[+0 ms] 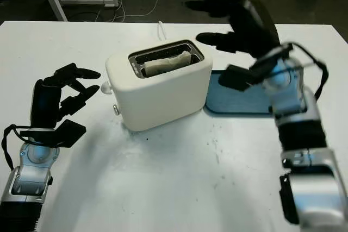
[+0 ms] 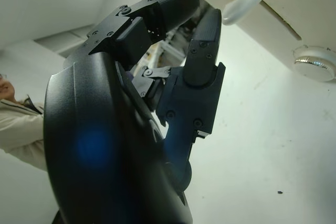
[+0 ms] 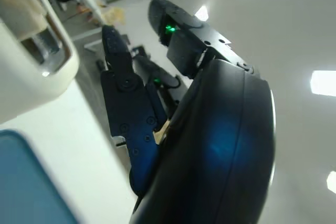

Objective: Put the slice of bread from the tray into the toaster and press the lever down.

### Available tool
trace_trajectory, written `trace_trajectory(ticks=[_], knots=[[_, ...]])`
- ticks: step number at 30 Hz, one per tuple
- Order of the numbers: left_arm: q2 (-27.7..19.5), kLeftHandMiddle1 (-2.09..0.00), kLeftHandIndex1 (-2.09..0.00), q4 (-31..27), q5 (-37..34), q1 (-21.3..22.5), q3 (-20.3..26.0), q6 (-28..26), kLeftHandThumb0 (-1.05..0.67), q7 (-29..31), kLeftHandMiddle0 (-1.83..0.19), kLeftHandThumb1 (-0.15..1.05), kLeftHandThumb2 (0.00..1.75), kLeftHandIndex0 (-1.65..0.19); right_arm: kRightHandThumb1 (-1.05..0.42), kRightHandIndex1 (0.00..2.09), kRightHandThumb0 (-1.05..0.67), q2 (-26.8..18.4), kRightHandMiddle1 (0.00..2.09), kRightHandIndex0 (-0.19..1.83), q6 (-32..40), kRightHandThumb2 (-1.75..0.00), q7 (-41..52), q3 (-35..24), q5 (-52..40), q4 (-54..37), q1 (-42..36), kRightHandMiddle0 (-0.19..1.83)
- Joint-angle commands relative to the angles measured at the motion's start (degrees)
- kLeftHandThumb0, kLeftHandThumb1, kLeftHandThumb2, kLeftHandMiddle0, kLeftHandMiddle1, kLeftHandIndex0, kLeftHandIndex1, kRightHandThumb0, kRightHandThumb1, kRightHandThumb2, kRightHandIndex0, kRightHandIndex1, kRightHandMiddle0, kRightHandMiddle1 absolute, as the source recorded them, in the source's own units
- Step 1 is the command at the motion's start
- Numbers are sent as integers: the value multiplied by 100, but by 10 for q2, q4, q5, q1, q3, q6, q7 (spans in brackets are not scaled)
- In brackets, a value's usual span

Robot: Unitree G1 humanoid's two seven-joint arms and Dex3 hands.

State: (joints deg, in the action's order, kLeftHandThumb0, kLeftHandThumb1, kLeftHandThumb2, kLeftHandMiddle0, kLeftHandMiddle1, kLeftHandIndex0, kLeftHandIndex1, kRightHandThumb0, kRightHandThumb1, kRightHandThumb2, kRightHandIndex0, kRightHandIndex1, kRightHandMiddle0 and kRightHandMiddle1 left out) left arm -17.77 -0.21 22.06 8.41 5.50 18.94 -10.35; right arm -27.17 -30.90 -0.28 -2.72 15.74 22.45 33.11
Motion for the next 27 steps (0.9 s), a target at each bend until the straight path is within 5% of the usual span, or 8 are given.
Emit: trace_trajectory(ticks=[1,8,16,27], knots=[[-11,-145,-76,-10,-1,5,4,12,-34,3,-67,92,3,-77,-92,44,-6,19,6,94,7,-9,-5,-23,-42,-22,-53,93],[-31,-143,-78,-7,-5,13,6,29,-33,13,-69,91,1,-78,-92,47,-10,93,6,94,32,-19,-20,-72,-137,-97,-169,96],[-57,-133,-78,-39,-5,4,14,30,-30,41,-70,90,0,-78,-92,45,-18,139,5,98,34,-26,-70,-97,-130,-89,-197,100],[-143,-130,-73,-38,-8,28,10,50,-30,134,-78,88,0,-85,-92,54,-21,134,4,104,139,-27,-81,-81,-89,-103,-182,104]])
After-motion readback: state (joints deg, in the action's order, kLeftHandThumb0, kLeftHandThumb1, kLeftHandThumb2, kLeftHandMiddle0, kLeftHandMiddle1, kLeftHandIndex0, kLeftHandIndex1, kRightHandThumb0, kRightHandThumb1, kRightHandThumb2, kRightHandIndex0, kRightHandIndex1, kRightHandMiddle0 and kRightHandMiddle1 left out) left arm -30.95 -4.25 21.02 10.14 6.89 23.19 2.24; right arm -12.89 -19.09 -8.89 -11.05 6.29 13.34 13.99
